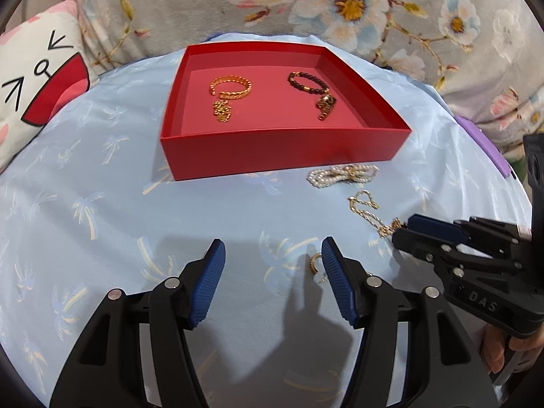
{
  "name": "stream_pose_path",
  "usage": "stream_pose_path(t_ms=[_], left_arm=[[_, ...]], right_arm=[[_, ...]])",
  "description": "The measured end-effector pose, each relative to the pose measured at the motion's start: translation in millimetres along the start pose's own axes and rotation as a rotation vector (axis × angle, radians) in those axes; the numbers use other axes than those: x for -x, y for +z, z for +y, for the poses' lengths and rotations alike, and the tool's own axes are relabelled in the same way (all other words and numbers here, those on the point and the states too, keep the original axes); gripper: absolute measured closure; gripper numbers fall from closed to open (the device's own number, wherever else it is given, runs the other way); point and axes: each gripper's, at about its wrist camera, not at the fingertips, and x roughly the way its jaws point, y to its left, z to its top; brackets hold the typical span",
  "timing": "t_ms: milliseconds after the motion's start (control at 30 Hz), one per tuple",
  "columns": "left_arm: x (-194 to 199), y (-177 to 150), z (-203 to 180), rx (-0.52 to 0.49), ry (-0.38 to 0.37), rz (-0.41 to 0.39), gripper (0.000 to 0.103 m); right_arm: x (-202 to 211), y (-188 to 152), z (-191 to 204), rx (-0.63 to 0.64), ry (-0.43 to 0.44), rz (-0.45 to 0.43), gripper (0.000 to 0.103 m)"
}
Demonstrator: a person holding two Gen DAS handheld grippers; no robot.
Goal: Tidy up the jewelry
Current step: 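Move the right tool to the black-clover gold chain and close on it, then grasp the pearl bracelet with the left tool while the right tool lifts the clover chain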
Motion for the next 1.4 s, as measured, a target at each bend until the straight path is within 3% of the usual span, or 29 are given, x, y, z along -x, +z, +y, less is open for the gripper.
stream_pose_path(t_ms=[67, 300, 567, 700, 833, 1033, 1267, 1300, 1367, 1400], left_arm=[[-0.4, -3.9, -3.6, -0.010, -0.016, 0.021, 0.045], [3.9, -11.5, -14.2, -0.054, -0.022, 0.032, 0.045], [2.0, -6.5, -9.1, -0.022, -0.015, 0.032, 0.045], [-4.2, 10.5, -13.7, -0.031, -0.038, 0.033, 0.045], [-17.1, 29.1, -31.2, -0.102, -0.024, 0.014, 0.045], [-52.7, 47.6, -42.3, -0.125, -0.042, 0.067, 0.045], [-64.0, 56.5, -51.0, -0.134, -0.025, 0.066, 0.047], [-63.8, 55.9, -52.4, -0.142, -0.022, 0.064, 0.049], [-62.6, 55.4, -55.1, -0.156, -0.028, 0.061, 0.065], [-62.0, 54.8, -56.3, -0.165, -0.027, 0.060, 0.067]], right_arm=[[-0.2, 0.4, -1.3, 0.000, -0.023, 0.001, 0.091], [2.0, -1.5, -8.6, -0.028, -0.006, -0.005, 0.091], [15.1, -4.7, -25.3, -0.088, -0.014, -0.046, 0.091], [23.5, -1.6, -30.5, -0.100, -0.017, -0.069, 0.091], [31.7, 0.6, -38.2, -0.113, -0.035, -0.083, 0.091], [51.3, 12.1, -59.4, -0.156, -0.067, -0.122, 0.091], [37.9, 10.4, -56.9, -0.133, -0.040, -0.086, 0.091], [36.5, 10.0, -55.9, -0.131, -0.037, -0.083, 0.091], [34.0, 9.6, -54.5, -0.128, -0.033, -0.076, 0.091], [33.3, 8.7, -54.1, -0.128, -0.031, -0.074, 0.091]])
